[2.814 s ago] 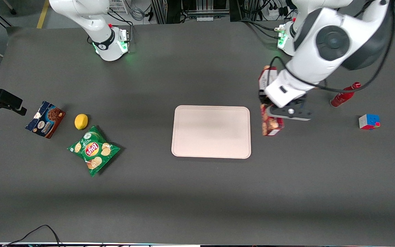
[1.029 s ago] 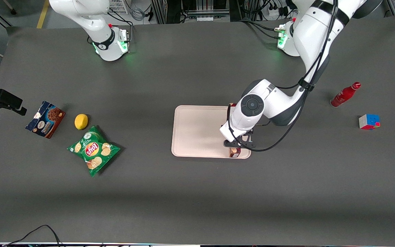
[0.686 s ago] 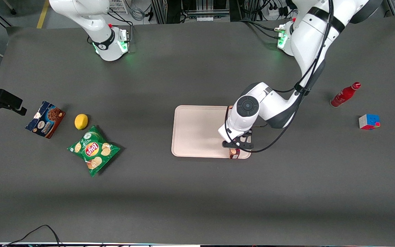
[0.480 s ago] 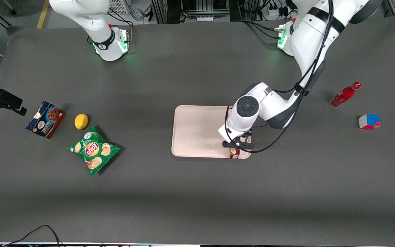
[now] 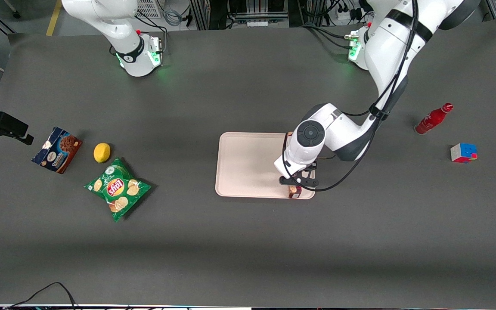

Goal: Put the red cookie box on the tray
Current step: 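Set the box down on the tray and open the left gripper, then raise the left gripper away from the box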

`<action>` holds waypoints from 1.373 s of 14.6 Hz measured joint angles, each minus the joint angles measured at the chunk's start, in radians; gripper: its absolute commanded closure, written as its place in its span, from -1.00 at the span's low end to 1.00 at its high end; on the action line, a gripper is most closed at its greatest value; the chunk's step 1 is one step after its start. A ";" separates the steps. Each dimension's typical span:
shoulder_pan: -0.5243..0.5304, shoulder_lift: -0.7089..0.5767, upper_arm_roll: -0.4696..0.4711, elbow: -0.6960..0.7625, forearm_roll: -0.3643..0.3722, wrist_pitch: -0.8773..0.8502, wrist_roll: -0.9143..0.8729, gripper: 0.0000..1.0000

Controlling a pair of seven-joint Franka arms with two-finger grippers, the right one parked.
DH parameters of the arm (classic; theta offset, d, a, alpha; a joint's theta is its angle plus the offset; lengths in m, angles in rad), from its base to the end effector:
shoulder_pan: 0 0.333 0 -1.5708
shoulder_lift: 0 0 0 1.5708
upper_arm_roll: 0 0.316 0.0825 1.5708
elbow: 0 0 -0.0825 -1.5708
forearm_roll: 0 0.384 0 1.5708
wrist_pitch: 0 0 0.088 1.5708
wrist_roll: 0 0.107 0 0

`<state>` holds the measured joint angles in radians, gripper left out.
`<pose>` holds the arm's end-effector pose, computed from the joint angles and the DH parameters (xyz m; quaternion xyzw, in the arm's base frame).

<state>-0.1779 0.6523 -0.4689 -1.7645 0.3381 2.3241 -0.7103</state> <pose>0.5452 -0.3713 0.2254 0.9989 -0.0444 -0.0122 0.0123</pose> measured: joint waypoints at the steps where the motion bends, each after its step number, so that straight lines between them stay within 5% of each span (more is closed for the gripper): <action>1: 0.000 0.000 0.000 -0.001 0.000 0.000 0.000 -0.50; 3: 0.000 0.000 0.000 -0.003 0.000 0.001 0.000 -1.00; 20: 0.007 -0.023 0.002 0.028 0.000 -0.034 -0.001 -1.00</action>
<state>-0.1709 0.6294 -0.4670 -1.7369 0.3378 2.2900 -0.7114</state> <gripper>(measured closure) 0.000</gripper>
